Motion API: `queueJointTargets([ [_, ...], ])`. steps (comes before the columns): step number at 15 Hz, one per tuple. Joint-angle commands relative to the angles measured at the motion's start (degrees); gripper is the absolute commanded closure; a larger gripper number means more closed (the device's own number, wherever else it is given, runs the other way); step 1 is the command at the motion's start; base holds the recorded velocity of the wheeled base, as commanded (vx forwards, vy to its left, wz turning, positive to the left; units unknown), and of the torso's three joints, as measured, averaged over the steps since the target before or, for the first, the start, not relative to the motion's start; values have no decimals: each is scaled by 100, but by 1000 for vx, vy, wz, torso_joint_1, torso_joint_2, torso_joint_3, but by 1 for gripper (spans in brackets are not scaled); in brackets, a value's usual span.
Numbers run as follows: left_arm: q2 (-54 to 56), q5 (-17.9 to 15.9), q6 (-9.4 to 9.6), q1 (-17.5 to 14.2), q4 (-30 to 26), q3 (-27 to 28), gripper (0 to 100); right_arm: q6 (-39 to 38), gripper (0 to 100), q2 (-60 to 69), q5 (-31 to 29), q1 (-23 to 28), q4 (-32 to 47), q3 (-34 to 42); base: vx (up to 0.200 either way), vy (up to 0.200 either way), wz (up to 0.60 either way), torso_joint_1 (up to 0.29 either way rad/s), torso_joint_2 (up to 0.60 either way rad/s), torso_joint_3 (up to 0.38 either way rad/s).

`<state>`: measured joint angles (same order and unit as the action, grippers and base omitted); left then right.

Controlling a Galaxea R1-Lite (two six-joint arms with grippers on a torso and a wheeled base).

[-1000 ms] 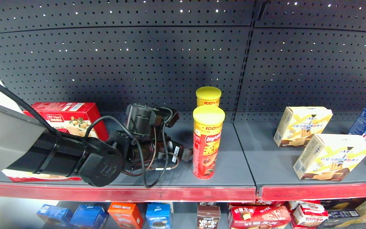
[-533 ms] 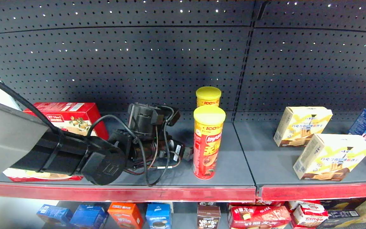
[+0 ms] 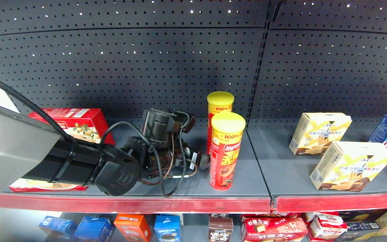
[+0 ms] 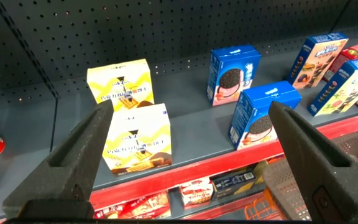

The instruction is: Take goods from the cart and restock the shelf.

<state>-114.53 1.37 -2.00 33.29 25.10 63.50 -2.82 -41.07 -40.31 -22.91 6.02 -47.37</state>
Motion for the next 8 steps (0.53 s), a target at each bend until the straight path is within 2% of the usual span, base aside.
queueJointTargets([
  [1, -8, 74, -2, -16, 4, -40, 0, 0, 0, 3, -3, -3, -5, 0, 0, 0, 0, 0, 0, 0],
  [3, 1, 206, -2, -95, -14, -40, 0, 0, 0, 20, 6, -3, -5, 0, 0, 0, 0, 0, 0, 0],
  [8, 326, 233, 7, -394, -14, -365, 0, -26, 0, -6, 15, -30, -5, 44, 0, 0, 0, 0, 0, 0],
])
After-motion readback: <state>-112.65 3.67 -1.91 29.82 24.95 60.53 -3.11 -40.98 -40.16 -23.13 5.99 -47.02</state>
